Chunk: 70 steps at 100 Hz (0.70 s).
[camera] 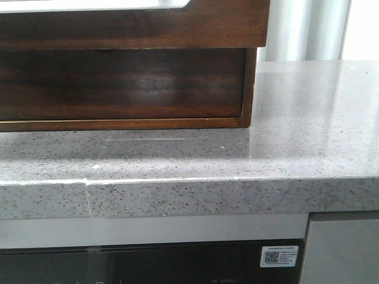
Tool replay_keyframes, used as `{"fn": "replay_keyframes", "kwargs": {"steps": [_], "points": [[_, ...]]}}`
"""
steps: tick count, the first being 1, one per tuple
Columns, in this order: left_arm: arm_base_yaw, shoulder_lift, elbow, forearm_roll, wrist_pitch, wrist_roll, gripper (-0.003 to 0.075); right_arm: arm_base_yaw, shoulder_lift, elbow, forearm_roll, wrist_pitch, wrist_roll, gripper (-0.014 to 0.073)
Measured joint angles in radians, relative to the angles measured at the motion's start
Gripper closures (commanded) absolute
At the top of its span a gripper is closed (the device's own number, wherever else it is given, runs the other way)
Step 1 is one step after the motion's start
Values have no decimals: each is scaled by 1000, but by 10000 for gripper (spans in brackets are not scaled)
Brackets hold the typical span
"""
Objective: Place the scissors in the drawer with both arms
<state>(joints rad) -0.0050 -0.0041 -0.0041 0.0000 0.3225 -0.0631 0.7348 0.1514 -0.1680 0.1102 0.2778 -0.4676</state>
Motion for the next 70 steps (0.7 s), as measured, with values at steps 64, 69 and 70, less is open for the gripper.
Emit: {"fn": "replay_keyframes", "kwargs": {"steps": [64,69,70], "points": [[0,0,0,0,0,0,740,-572,-81,178,-277,-552,723,639],[0,0,0,0,0,0,740,-610,-99,178,-278,-545,730,639],[0,0,0,0,0,0,740,-615,-103,178,-280,-543,730,639]]}}
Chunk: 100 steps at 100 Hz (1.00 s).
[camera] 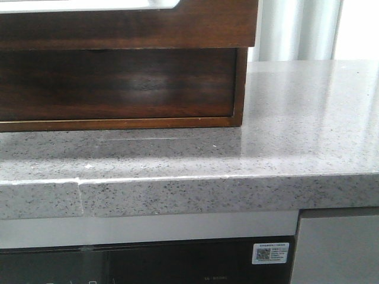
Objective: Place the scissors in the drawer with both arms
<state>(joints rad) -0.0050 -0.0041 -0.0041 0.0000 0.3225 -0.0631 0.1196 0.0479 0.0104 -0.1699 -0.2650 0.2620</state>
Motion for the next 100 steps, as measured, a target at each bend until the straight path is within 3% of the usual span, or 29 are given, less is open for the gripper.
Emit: {"fn": "replay_keyframes", "kwargs": {"steps": [24,70,100], "points": [[0,0,0,0,0,0,740,-136,-56,0,-15,118,47,639],[0,0,0,0,0,0,740,-144,-57,0,-15,498,38,639],[0,0,0,0,0,0,740,-144,-57,0,137,597,-181,639]]}}
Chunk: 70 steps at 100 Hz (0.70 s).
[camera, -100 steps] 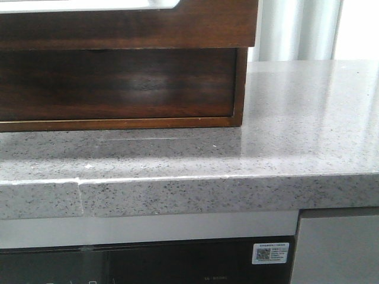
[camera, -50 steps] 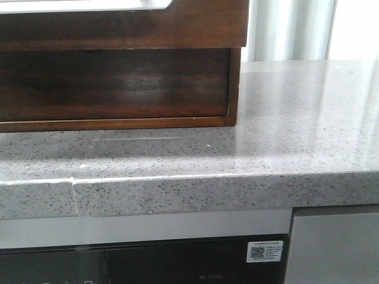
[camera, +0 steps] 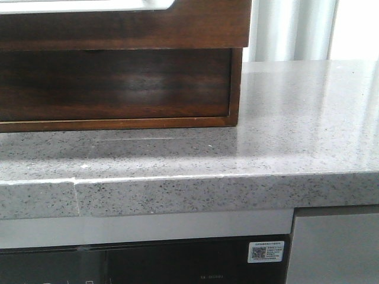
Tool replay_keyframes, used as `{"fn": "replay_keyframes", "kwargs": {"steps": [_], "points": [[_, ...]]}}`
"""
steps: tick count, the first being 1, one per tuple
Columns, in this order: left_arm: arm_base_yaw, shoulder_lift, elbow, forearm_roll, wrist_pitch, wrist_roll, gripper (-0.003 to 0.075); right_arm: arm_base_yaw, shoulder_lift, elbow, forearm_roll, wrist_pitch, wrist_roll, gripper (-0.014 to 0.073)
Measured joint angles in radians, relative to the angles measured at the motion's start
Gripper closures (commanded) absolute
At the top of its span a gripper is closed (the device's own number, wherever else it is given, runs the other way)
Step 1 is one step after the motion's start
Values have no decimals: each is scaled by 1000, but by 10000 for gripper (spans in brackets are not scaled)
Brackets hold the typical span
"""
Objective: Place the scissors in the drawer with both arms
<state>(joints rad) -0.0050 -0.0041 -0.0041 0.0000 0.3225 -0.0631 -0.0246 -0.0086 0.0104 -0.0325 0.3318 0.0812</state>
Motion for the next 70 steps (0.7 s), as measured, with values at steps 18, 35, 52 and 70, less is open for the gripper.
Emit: {"fn": "replay_keyframes", "kwargs": {"steps": [18,35,52,70], "points": [[0,0,0,0,0,0,740,0,0,0,11,2,-22,639],[0,0,0,0,0,0,740,0,0,0,12,2,-25,639],[0,0,0,0,0,0,740,0,0,0,12,2,-27,639],[0,0,0,0,0,1,740,0,0,0,12,2,-27,639]]}}
